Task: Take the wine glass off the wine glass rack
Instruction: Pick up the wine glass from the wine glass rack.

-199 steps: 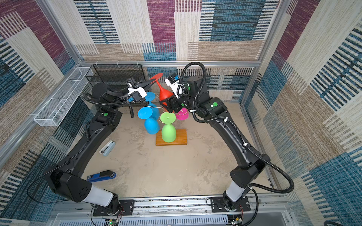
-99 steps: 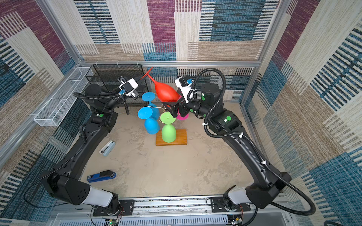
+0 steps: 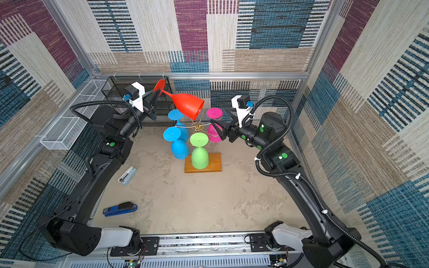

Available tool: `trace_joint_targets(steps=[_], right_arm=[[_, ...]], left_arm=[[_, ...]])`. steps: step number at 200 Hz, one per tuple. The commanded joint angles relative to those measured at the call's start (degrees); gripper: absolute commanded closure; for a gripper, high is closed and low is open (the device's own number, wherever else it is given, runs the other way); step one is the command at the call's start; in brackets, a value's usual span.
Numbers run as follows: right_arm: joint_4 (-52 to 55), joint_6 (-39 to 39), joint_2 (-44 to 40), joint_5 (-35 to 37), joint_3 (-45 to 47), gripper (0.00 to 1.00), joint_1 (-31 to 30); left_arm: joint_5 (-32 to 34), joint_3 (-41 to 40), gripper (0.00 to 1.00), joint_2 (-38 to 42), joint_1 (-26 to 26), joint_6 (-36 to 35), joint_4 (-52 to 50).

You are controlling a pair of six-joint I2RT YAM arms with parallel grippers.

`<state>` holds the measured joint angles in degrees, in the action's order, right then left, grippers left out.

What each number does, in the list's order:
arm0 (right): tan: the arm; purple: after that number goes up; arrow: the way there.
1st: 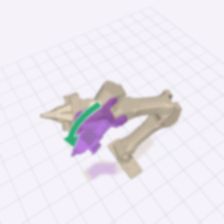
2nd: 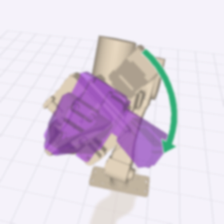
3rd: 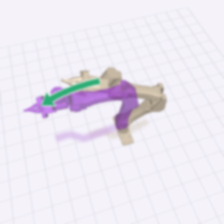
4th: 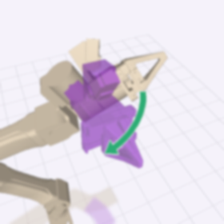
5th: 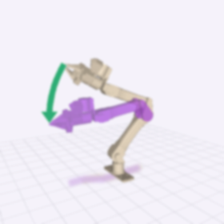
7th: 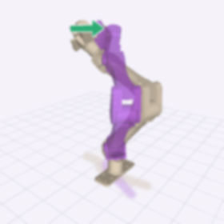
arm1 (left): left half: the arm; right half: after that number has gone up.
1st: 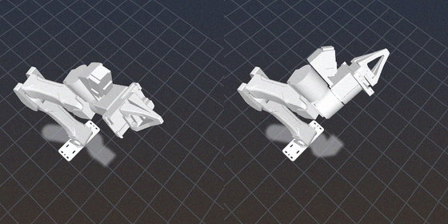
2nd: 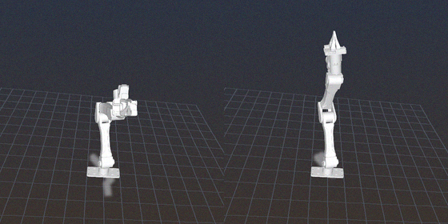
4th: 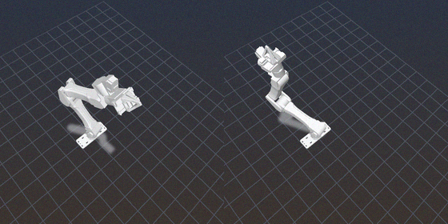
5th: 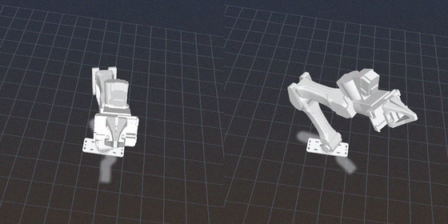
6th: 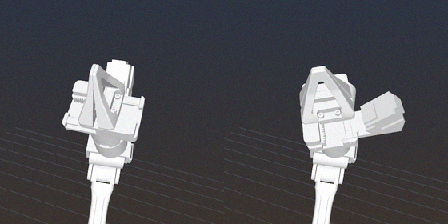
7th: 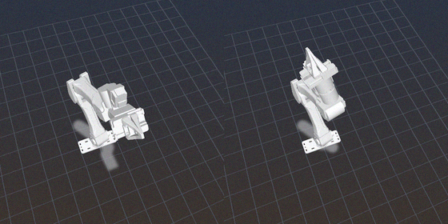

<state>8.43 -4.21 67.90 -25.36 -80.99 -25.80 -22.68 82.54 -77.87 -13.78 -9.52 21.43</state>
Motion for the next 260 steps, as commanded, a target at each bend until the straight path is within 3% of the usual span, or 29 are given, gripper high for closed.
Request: trace_joint_targets(steps=[1, 118, 168, 232, 253, 260], right_arm=[[-4.9, -3.0, 1.6, -5.0, -0.9, 0.22, 0.1], [-9.9, -5.1, 12.5, -9.3, -7.1, 0.33, 0.1], [-11.9, -7.7, 16.9, -12.2, -10.4, 0.51, 0.1], [-12.6, -9.8, 17.8, -12.7, -10.4, 0.83, -0.3], [-12.6, -10.5, 18.2, -12.9, -10.4, 1.0, -0.6], [-12.4, -10.9, 18.2, -12.9, -11.7, 1.0, -0.7]], left_arm=[[0.5, -1.4, 1.0, 0.9, 0.2, 7.3, 0.4], [-4.5, -3.6, 1.0, 1.3, 0.9, 15.0, 2.3], [-5.0, -4.0, 1.0, 0.9, 0.9, 17.1, 3.5], [-3.3, -5.6, 1.0, 0.6, 0.9, 19.1, 5.7], [-3.0, -6.0, 1.0, 0.5, 0.9, 19.6, 6.6], [-2.9, -6.1, 1.0, 0.4, 0.9, 19.8, 7.0]])
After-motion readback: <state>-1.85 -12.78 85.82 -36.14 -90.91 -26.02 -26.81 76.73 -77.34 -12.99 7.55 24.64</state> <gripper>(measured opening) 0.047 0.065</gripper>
